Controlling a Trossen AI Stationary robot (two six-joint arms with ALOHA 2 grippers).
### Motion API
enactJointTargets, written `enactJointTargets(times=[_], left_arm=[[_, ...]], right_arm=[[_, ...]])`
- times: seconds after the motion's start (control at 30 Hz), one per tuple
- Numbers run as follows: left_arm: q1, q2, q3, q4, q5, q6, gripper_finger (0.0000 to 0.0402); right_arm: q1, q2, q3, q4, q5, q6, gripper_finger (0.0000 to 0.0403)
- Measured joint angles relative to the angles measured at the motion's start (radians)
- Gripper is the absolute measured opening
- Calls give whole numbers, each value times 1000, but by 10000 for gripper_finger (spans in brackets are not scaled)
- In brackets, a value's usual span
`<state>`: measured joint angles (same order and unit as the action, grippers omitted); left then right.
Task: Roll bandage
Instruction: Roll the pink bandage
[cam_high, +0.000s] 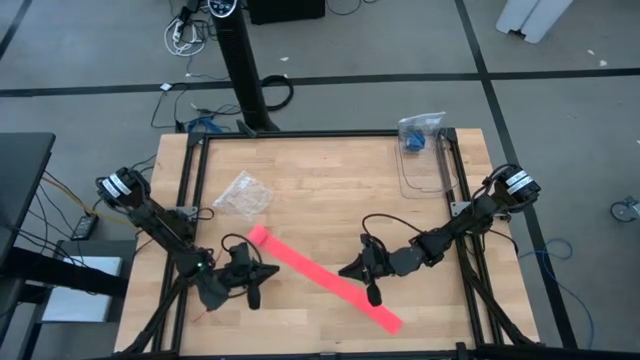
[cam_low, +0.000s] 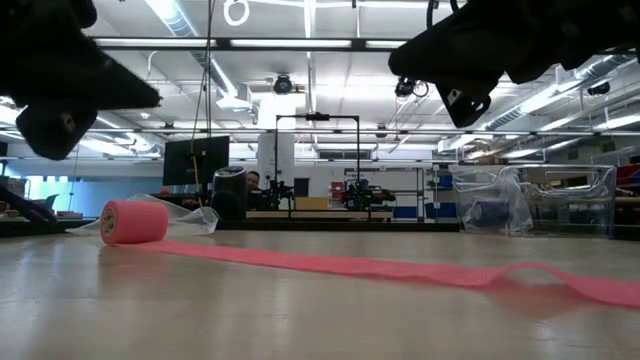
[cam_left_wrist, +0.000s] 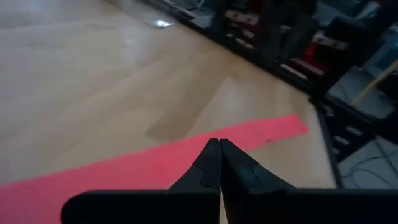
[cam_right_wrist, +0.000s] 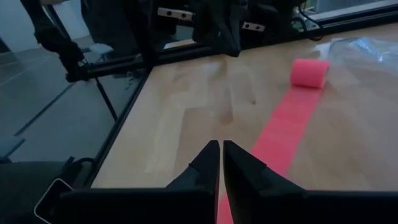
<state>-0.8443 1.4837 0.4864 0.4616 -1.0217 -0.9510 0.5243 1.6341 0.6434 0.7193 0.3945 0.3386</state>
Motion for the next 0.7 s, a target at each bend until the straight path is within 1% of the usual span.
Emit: enactJointTargets(times=[0.17,0.23,0.3,0.37,0.47,0.53,0.6,0.7], left_arm=[[-22,0,1,-149,-1,-125,2],[-34,0,18,-229,5,-135,2],[-46,-3,60,-353,25,-146,1],[-49,-7,126,-562,68,-215,1],[-52,-7,238,-943,118,-420,1],[-62,-7,277,-1095,122,-580,1],[-80,-9,281,-1154,116,-732,1],[-118,-13,234,-1146,89,-1007,1]], right_arm=[[4,0,0,-30,4,0,23],[4,0,0,-35,5,3,22],[4,0,0,-35,5,5,22],[4,0,0,-36,5,5,21],[4,0,0,-35,5,6,21],[8,0,0,-35,5,6,22],[12,0,0,-35,5,5,24],[20,0,0,-35,5,0,25]])
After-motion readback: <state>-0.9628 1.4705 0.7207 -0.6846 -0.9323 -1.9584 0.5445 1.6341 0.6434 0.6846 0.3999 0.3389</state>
